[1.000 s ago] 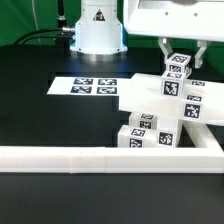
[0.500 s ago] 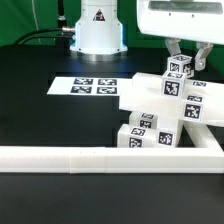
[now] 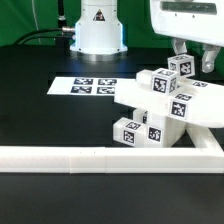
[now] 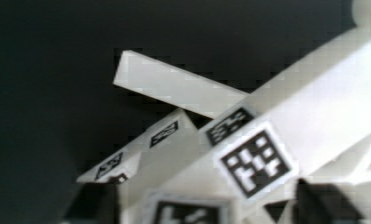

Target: Assemble chair

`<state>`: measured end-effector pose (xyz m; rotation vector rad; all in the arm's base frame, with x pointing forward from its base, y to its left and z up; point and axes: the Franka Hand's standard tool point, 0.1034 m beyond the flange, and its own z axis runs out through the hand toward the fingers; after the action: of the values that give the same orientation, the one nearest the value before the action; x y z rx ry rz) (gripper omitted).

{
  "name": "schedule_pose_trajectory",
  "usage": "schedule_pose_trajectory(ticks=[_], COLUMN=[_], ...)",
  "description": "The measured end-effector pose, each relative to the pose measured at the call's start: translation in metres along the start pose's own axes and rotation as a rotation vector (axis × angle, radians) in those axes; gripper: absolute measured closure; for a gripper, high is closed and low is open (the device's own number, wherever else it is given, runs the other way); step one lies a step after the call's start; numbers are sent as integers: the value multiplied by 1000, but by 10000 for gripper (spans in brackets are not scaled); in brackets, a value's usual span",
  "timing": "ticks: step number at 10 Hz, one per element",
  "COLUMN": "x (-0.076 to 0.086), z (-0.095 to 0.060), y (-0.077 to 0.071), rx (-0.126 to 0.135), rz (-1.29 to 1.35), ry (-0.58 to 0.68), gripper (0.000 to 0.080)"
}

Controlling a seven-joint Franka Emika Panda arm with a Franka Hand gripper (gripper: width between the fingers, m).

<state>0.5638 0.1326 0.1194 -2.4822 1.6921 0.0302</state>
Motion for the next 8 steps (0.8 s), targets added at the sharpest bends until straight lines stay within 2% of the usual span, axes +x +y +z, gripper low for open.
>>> schedule_pose_trajectory(ticks=[1,2,7,8], x=[4,6,6,8], z=[0,-1,1,1], y=[0,1,1,2], rx=[6,7,6,-1], rz=[-28,-110,-436,-571], ry=[-11,-10,-10,-4], gripper=[203,166,151,151])
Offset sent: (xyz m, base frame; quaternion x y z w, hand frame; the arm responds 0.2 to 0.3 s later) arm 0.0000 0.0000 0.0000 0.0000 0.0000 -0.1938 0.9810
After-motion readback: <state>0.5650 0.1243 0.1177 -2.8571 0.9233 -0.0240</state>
